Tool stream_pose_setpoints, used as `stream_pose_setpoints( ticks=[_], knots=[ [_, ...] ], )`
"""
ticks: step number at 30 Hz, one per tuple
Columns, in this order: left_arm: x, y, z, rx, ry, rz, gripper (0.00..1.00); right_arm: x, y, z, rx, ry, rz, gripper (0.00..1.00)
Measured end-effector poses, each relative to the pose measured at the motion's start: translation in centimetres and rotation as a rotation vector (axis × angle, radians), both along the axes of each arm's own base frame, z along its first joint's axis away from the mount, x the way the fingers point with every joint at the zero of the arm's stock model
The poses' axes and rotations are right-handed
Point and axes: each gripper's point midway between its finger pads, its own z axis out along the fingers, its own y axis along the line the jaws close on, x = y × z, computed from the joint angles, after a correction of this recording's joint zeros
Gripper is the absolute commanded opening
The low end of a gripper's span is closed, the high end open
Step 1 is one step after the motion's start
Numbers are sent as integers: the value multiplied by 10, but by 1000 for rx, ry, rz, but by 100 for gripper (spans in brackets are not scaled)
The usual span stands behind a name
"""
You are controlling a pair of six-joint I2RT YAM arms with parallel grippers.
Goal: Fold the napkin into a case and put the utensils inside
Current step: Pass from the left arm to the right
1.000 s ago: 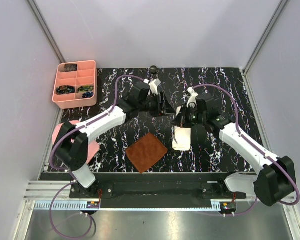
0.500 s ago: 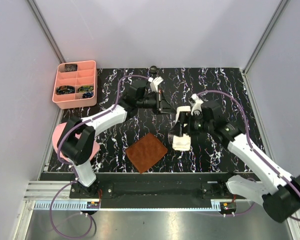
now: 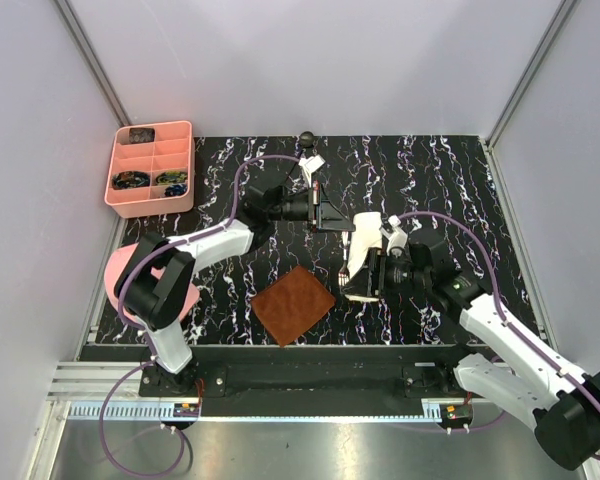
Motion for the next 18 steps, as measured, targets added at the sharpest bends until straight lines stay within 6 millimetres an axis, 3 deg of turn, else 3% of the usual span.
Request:
stream_pose_setpoints(
  ticks=[3, 4, 7, 8, 9, 12, 15, 18],
  knots=[
    [-2, 1, 0, -11, 6, -4, 0, 2, 4, 2, 37, -2, -3, 37],
    [-3, 1, 0, -12, 10, -5, 0, 2, 5, 1, 47, 2, -4, 23],
    [-5, 0, -1, -15, 2, -12, 1, 1, 8, -1, 75, 21, -12, 0],
    [-5, 0, -1, -16, 2, -13, 6, 1, 8, 0, 85, 24, -14, 0],
    [-5, 0, -1, -15, -5, -14, 27, 0, 8, 0, 91, 30, -19, 0],
    [0, -4, -11, 45, -17, 13, 60, -2, 3, -4, 111, 69, -64, 0],
    [20, -7, -32, 174, -29, 123, 63, -2, -12, -16, 145, 142, -158, 0],
    [39, -1, -51, 295, -49, 230, 62, -2, -33, -42, 184, 248, -300, 0]
  ],
)
